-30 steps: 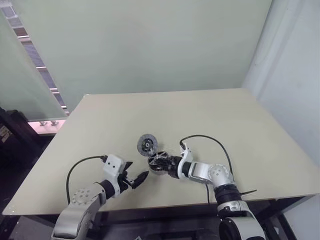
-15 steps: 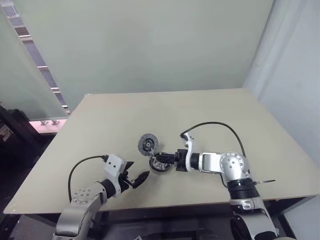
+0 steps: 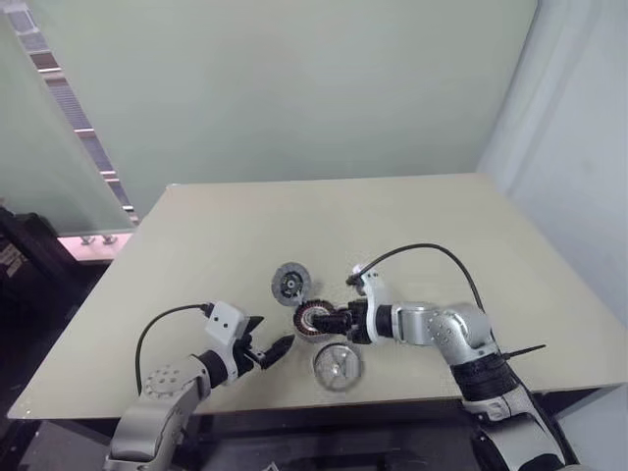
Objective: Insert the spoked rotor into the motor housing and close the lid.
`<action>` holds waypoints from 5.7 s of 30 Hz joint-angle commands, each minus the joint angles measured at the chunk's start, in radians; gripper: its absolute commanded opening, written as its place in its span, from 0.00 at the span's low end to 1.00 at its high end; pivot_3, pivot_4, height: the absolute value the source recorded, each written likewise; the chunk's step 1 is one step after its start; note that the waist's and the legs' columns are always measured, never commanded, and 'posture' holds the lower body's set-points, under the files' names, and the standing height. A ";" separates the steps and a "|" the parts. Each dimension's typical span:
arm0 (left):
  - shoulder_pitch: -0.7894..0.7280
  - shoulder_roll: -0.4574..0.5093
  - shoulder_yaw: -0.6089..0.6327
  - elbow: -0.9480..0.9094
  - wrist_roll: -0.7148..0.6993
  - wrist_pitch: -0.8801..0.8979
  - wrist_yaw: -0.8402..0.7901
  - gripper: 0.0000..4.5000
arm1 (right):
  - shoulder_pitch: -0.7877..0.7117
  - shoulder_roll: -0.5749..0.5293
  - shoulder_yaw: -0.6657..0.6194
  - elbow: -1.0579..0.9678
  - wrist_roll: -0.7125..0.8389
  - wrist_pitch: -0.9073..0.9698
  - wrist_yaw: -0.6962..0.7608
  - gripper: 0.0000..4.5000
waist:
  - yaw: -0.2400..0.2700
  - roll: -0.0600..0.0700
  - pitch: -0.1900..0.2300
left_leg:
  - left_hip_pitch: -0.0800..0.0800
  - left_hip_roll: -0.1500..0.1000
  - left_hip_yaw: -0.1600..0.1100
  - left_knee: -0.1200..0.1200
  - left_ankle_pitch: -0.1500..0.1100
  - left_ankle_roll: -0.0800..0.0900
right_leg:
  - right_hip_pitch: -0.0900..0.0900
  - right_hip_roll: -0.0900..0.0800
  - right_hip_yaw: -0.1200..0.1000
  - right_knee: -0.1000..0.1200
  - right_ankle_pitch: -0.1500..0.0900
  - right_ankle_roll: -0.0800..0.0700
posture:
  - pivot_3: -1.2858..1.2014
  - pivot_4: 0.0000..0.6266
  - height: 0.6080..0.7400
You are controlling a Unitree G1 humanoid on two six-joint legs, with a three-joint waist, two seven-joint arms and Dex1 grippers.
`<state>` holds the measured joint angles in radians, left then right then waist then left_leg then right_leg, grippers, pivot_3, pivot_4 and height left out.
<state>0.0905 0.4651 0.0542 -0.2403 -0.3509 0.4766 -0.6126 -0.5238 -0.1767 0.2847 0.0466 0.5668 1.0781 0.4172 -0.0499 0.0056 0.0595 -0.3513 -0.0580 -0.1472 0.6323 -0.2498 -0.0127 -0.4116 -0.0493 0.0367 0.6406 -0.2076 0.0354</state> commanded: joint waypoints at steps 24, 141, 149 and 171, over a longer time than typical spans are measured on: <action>-0.023 0.076 -0.041 -0.013 0.041 -0.003 -0.056 1.00 | 0.046 -0.042 -0.079 -0.060 -0.089 -0.108 0.064 0.70 | 0.000 0.000 0.000 | -0.001 0.000 -0.001 0.000 0.000 0.000 | 0.000 0.000 0.000 0.000 0.000 0.000 | 0.52 0.00 1.00; -0.177 -0.226 0.092 0.105 -0.298 0.246 0.083 0.05 | 0.164 0.093 -0.118 -0.130 -0.223 -0.173 -0.022 0.00 | 0.001 -0.003 0.001 | -0.005 0.000 -0.001 0.010 0.000 0.001 | 0.001 0.000 -0.002 0.001 0.000 0.000 | 0.52 0.00 1.00; -0.202 -0.176 0.144 0.058 -0.310 0.210 0.085 0.05 | 0.155 0.082 -0.152 -0.116 -0.221 -0.212 -0.022 0.00 | 0.001 -0.003 0.001 | -0.004 0.000 -0.001 0.010 0.000 0.001 | 0.001 0.000 -0.001 0.001 0.000 0.000 | 0.52 0.00 1.00; -0.223 -0.151 0.171 -0.014 -0.365 0.210 0.139 0.05 | 0.139 0.084 -0.274 -0.101 -0.047 -0.159 0.016 0.72 | 0.000 -0.003 0.001 | -0.005 -0.001 -0.001 0.010 0.000 0.001 | 0.001 0.000 -0.001 0.001 0.000 0.000 | 0.52 0.00 1.00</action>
<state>-0.1116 0.3129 0.2152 -0.2033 -0.7035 0.7120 -0.4744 -0.3655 -0.1022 0.0341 -0.0291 0.4920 0.9322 0.4348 -0.0494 0.0023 0.0608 -0.3559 -0.0585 -0.1484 0.6425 -0.2502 -0.0121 -0.4107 -0.0489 0.0355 0.6420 -0.2072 0.0356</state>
